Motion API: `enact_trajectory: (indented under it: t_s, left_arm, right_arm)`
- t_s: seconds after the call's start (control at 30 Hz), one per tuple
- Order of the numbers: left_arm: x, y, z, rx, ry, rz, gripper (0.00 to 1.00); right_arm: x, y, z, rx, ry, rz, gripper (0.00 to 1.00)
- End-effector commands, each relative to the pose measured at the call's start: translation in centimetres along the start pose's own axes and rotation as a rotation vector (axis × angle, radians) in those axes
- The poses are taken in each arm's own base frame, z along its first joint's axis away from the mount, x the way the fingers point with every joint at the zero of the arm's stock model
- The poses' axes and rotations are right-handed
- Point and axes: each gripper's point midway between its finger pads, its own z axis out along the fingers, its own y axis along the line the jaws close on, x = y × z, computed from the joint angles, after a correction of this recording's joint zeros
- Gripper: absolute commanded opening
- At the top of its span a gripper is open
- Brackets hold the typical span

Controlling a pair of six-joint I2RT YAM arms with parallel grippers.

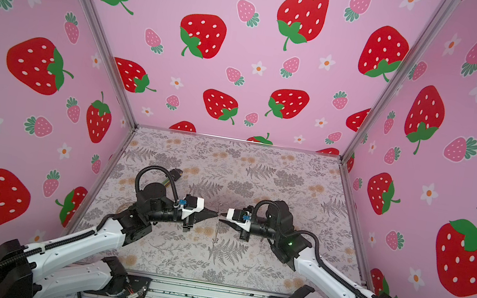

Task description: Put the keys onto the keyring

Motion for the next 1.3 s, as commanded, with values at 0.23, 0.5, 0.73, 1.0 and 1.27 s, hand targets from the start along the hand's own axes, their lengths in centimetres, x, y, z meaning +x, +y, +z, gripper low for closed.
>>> enact_trajectory:
  t_s: [0.23, 0.5, 0.73, 1.0, 1.27]
  left_arm:
    - [-1.7, -0.1, -0.2, 0.016, -0.045, 0.038, 0.0]
    - [-1.4, -0.3, -0.2, 0.034, -0.032, 0.04, 0.0]
    - [-0.1, 0.7, -0.8, -0.028, 0.12, 0.108, 0.26]
    - [0.6, 2.3, -2.2, -0.103, 0.301, 0.222, 0.25]
    - [0.9, 2.8, -1.5, -0.149, 0.366, 0.275, 0.25]
  right_arm:
    - [-1.8, -0.1, 0.2, -0.027, -0.058, 0.002, 0.15]
    - [-1.8, 0.0, 0.4, -0.04, -0.06, 0.018, 0.0]
    - [0.9, -0.9, 0.7, -0.028, 0.139, 0.054, 0.0]
    - [3.0, -1.9, 0.4, -0.041, 0.37, 0.143, 0.0]
    - [2.8, -2.2, 0.5, -0.05, 0.399, 0.17, 0.0]
